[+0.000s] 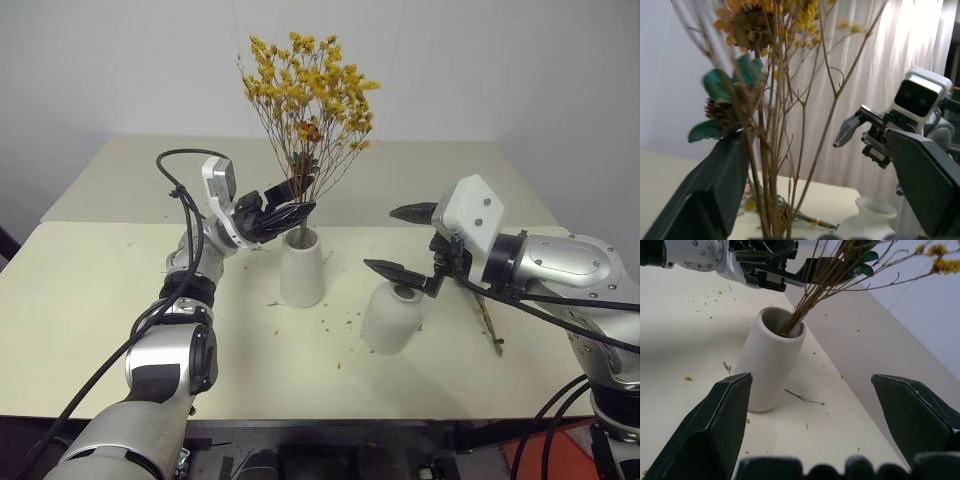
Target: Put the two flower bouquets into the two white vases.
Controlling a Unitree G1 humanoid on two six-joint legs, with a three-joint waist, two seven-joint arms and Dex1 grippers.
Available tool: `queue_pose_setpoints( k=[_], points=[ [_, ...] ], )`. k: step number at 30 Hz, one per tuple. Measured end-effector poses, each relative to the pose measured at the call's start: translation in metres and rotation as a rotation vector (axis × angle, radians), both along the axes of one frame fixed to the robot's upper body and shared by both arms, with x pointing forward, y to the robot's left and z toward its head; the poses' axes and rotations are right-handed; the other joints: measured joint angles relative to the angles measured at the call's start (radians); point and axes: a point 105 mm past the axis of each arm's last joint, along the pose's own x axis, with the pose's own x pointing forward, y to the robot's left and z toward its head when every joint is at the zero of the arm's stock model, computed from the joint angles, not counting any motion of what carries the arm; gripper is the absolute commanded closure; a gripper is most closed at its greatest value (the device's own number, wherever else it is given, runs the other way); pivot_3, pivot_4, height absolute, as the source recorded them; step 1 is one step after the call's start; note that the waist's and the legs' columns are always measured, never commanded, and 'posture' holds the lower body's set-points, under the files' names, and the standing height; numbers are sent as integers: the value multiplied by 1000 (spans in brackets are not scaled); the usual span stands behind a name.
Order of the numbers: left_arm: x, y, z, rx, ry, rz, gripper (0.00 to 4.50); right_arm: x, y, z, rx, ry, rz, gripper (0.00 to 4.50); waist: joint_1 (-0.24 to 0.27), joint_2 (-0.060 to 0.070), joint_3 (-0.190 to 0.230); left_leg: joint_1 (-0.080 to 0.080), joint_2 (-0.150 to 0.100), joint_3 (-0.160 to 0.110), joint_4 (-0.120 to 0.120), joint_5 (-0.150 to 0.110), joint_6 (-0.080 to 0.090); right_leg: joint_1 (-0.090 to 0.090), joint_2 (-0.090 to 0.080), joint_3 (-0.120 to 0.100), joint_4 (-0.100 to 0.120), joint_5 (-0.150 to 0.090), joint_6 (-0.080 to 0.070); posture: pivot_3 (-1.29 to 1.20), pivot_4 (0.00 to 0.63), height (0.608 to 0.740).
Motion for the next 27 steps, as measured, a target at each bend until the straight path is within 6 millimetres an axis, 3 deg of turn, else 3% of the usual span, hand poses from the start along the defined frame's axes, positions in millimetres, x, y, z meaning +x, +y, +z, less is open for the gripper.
queue_pose_setpoints(
  k=[12, 18, 27],
  points=[
    [-7, 14, -27, 248, 3, 37, 34, 3, -1, -1, 13, -3, -6, 0, 1, 0, 0, 0, 0, 0, 0, 0, 0, 0, 0, 0, 0, 0, 0, 0, 150, 740],
    [-11, 19, -32, 239, 10, 38, 34, 4, -1, -1, 13, -9, -8, 0, 1, 0, 0, 0, 0, 0, 0, 0, 0, 0, 0, 0, 0, 0, 0, 0, 150, 740],
    [-21, 47, -45, 347, 62, 82, 34, 4, -2, -2, 14, -5, -10, 0, -1, 0, 0, 1, 0, 0, 1, 0, 0, 0, 0, 0, 2, 0, 0, 0, 150, 740]
  ],
)
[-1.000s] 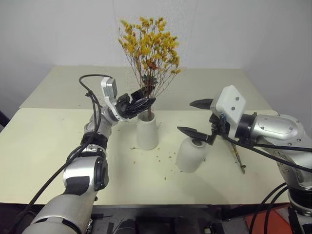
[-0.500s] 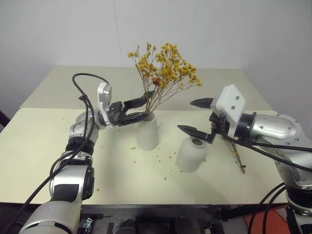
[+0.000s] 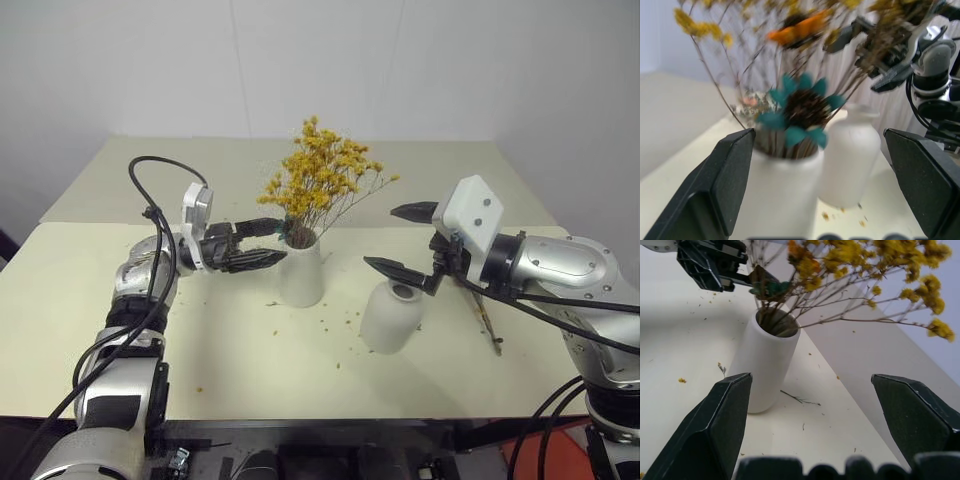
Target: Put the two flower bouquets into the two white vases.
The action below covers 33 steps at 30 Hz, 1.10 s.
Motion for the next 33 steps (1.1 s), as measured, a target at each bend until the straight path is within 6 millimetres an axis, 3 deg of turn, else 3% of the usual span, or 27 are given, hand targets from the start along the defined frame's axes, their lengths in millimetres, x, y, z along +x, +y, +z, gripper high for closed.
queue_pose_setpoints(
  k=[7, 10, 14, 19, 23, 26, 31, 33],
  points=[
    [-8, 5, -2, 58, -15, 11, 34, -1, 0, -1, -3, 7, 9, 0, 3, 0, 0, 0, 0, 0, 0, 0, 0, 0, 0, 0, 0, 0, 0, 0, 150, 740],
    [-8, 19, 2, 98, -21, 66, 34, -1, -1, -5, -4, 22, 10, 0, 2, 0, 0, 0, 0, 0, 0, 0, 0, 0, 0, 0, 0, 0, 0, 0, 150, 740],
    [-12, 49, 31, 51, -79, 162, 34, -3, -6, -6, -8, 32, 6, 0, -6, 0, 0, 0, 1, 0, 0, 0, 0, -1, 0, 0, 0, 0, 0, 0, 150, 740],
    [-36, 63, 82, -142, -202, 125, 34, -7, -23, -2, 11, 50, -26, 0, 3, 0, 0, 0, 1, 0, 0, 0, 0, 0, 0, 0, 0, 0, 0, 0, 150, 740],
    [-57, 50, 111, -188, -262, 13, 34, -5, -50, 10, 42, 45, -167, 0, 10, 0, 0, 0, 0, 0, 0, 0, 0, 0, -1, -1, 0, 0, 0, 0, 150, 740],
    [-69, 28, 118, -46, -267, -100, 34, -4, -75, 18, 0, 40, -297, 0, 6, 0, 0, 1, 0, 1, 0, 0, 0, 1, -1, 0, 0, 0, 0, 0, 150, 740],
    [-78, -2, 111, 97, -259, -231, 34, 9, -107, 11, -44, 112, -468, 0, -1, 0, 0, 3, 0, 1, 0, 1, 1, 1, 0, 1, 0, -1, 1, 0, 150, 740],
    [-81, -15, 103, 172, -250, -276, 34, 21, -125, -4, -58, 172, -575, 0, -6, 0, 0, 3, 0, 2, 0, 1, 1, 1, 0, 2, 0, -1, 1, 0, 150, 740]
  ],
)
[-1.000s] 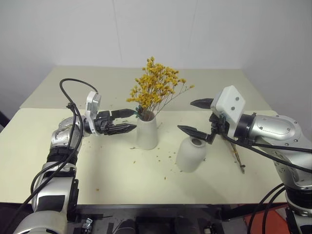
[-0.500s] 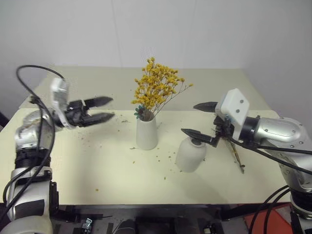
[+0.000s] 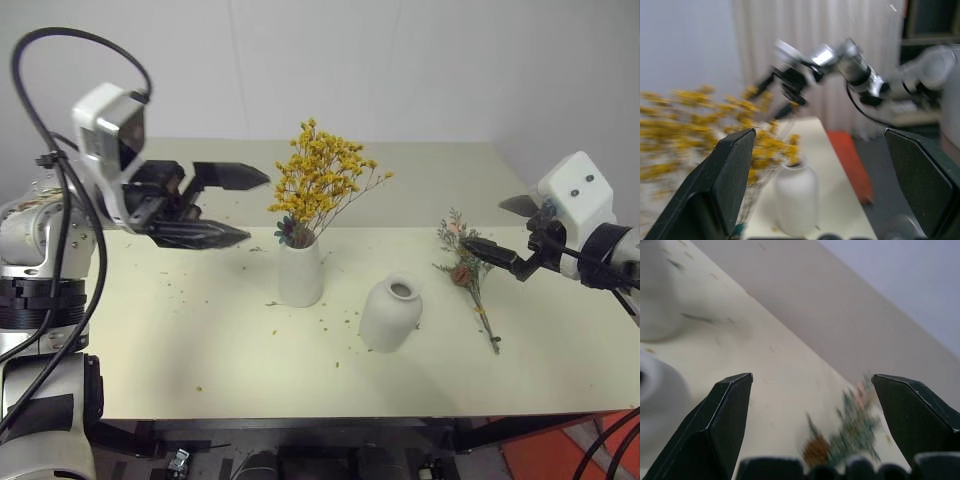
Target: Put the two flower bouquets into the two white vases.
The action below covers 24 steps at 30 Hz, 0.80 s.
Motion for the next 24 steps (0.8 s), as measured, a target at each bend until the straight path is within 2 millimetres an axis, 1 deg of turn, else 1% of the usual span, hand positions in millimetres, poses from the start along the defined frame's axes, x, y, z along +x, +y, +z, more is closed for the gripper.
queue_pose_setpoints(
  k=[3, 5, 6, 9, 12, 14, 16, 19, 20, 24],
  points=[
    [-1, -11, -12, 93, 13, -17, 34, 13, -20, -20, 7, 97, -121, 0, -6, 0, 0, 0, 0, 0, 0, 0, 1, -1, 0, 1, 0, 0, 0, 0, 150, 740],
    [-1, -18, -25, 174, 13, -18, 34, 22, -33, -35, 22, 164, -206, 0, -11, 0, 0, -1, 0, 0, 0, 0, 1, -1, 0, 1, 0, 0, 0, 0, 150, 740],
    [-1, -19, -30, 203, 7, -13, 34, 26, -35, -41, 39, 193, -226, 0, -14, 0, 0, -1, 0, 0, -1, 0, 1, -1, 0, 1, 0, 0, 0, 0, 150, 740],
    [-3, -22, -42, 265, -14, 7, 34, 36, -35, -61, 82, 277, -268, 0, -22, 0, 0, -2, 0, 0, -1, 1, 1, -3, 0, 1, 0, 0, 0, 0, 150, 740],
    [-7, -26, -41, 291, -48, 13, 34, 41, -34, -73, 97, 326, -300, 0, -19, 0, 0, -3, 0, 0, -1, 1, 1, -3, 0, 1, 0, 0, 0, 0, 150, 740],
    [-12, -27, -41, 322, -78, 19, 34, 40, -33, -78, 90, 346, -301, 0, -17, 0, 0, -4, 0, 0, -1, 0, 1, -3, 0, 1, -1, 0, 0, 0, 150, 740],
    [-16, -23, -42, 374, -104, 44, 34, 40, -31, -81, 78, 362, -294, 0, -17, 0, 0, -4, 0, 0, -1, 0, 1, -3, 0, 1, -2, 0, 0, 0, 150, 740],
    [-18, -16, -48, 432, -108, 73, 34, 36, -29, -97, 45, 420, -278, 0, -17, 0, 0, -4, 0, 0, -1, 0, 1, -3, 0, 1, -2, -1, 1, 0, 150, 740],
    [-18, -15, -50, 443, -104, 78, 34, 35, -27, -102, 34, 440, -269, 0, -17, 0, 0, -4, 0, 0, -1, 0, 1, -3, 0, 1, -2, -3, 5, 0, 150, 740],
    [-20, -17, -55, 461, -99, 79, 34, 37, -26, -115, 7, 489, -256, 0, -17, 0, 0, -3, -1, 0, -1, 1, 1, -2, 0, 1, -1, -3, 6, 0, 150, 740]
  ],
)
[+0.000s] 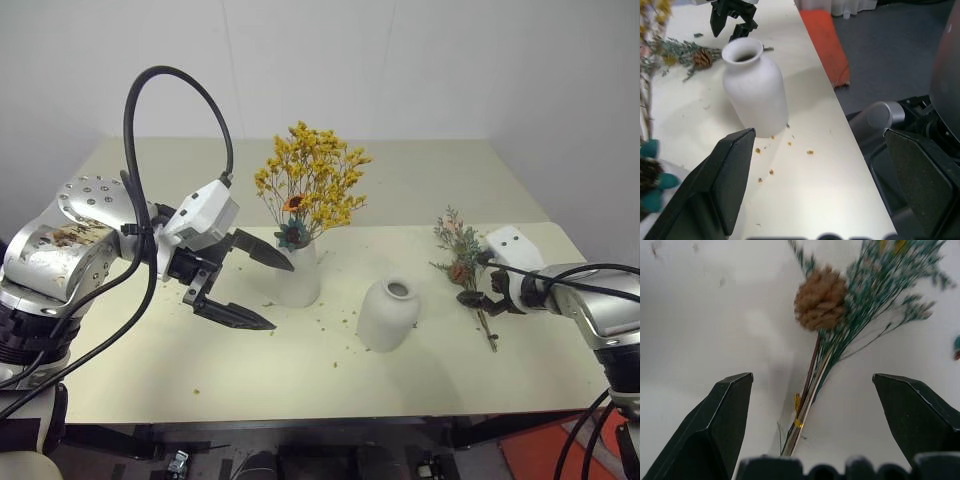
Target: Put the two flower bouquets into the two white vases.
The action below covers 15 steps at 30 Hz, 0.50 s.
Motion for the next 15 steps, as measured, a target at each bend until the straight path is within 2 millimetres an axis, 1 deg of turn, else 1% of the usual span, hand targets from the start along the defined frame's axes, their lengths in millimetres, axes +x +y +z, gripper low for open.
queue_pose_setpoints(
  k=[3, 6, 7, 10, 11, 15],
  points=[
    [-1, -4, -4, 17, -6, -9, 34, 7, 1, -5, -2, 10, 5, 0, -1, 0, 0, 0, 0, 0, 0, 0, 0, 0, 0, 0, 0, 0, 0, 0, 150, 740],
    [-2, -6, -8, 18, 5, -18, 0, 12, -2, -12, 3, 32, -1, 638, -1, 0, 0, 0, 0, 0, 0, 0, 0, 0, 0, 0, 0, 0, 0, 0, 150, 740],
    [-2, -6, -8, 17, 5, -20, 0, 14, -3, -13, 11, 33, 0, 886, -1, 0, 0, 0, 0, 0, 0, 0, 0, 0, 0, 0, 0, 0, 0, 0, 150, 740],
    [-3, -6, -10, 16, 10, -27, 0, 18, -3, -14, 42, 40, 10, 1925, -2, 0, 0, 0, 0, 0, 0, 0, 0, 0, 0, 0, 0, 0, 0, 0, 150, 740],
    [-3, -5, -11, 15, 13, -29, 0, 20, -4, -14, 44, 44, 9, 2368, -2, 0, 0, 0, 0, 0, 0, 0, 0, 0, 0, 0, 0, 0, 0, 0, 150, 740],
    [1, 2, -14, 15, 39, -3, 0, 23, -3, -16, 37, 55, 30, 3666, -1, 0, 0, 0, 0, 0, 0, 0, 0, 0, 0, 0, 1, 0, 0, 0, 150, 740]
  ],
)
